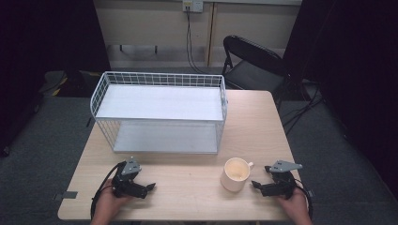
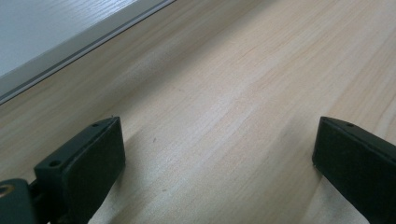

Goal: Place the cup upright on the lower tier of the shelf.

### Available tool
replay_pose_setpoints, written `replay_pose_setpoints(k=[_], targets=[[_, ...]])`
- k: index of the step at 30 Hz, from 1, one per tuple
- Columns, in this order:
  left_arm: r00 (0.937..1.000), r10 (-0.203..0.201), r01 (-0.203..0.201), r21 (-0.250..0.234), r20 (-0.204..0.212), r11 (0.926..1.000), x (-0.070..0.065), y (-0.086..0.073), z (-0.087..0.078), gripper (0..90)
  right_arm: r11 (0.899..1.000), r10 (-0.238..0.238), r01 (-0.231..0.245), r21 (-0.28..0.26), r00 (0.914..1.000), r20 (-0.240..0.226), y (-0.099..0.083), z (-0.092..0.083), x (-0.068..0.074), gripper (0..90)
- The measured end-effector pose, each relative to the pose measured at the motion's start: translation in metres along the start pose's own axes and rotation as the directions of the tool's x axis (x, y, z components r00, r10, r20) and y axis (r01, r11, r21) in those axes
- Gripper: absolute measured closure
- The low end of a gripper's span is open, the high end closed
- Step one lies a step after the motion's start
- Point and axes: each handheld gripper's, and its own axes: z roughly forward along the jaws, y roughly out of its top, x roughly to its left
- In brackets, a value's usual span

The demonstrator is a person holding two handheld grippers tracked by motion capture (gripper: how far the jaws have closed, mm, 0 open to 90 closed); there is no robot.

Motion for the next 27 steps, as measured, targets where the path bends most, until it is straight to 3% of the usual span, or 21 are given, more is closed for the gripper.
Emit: replay_pose_setpoints(k=[11, 14, 16, 19, 27], targets=[[1.0000, 0.000, 0.000, 0.000, 0.000, 1.0000, 0.000, 0.000, 0.000, 2.1, 1.000, 0.022, -0.022, -0.004, 0.9995, 0.023, 0.000, 0.000, 0.003, 14.6], [1.0000, 0.000, 0.000, 0.000, 0.001, 1.0000, 0.000, 0.000, 0.000, 2.1, 0.999, 0.039, -0.040, 0.018, 0.9986, 0.037, 0.002, -0.001, 0.005, 17.1], [1.0000, 0.000, 0.000, 0.000, 0.001, 1.0000, 0.000, 0.000, 0.000, 2.1, 0.999, 0.037, -0.038, 0.031, 0.9987, 0.036, 0.004, -0.003, 0.005, 22.3], [1.0000, 0.000, 0.000, 0.000, 0.001, 1.0000, 0.000, 0.000, 0.000, 2.1, 0.998, 0.049, -0.050, 0.035, 0.9985, 0.026, 0.005, -0.005, 0.005, 23.1], [1.0000, 0.000, 0.000, 0.000, 0.001, 1.0000, 0.000, 0.000, 0.000, 2.1, 0.999, 0.032, -0.032, 0.001, 0.9995, 0.008, 0.015, -0.020, 0.014, 26.7]])
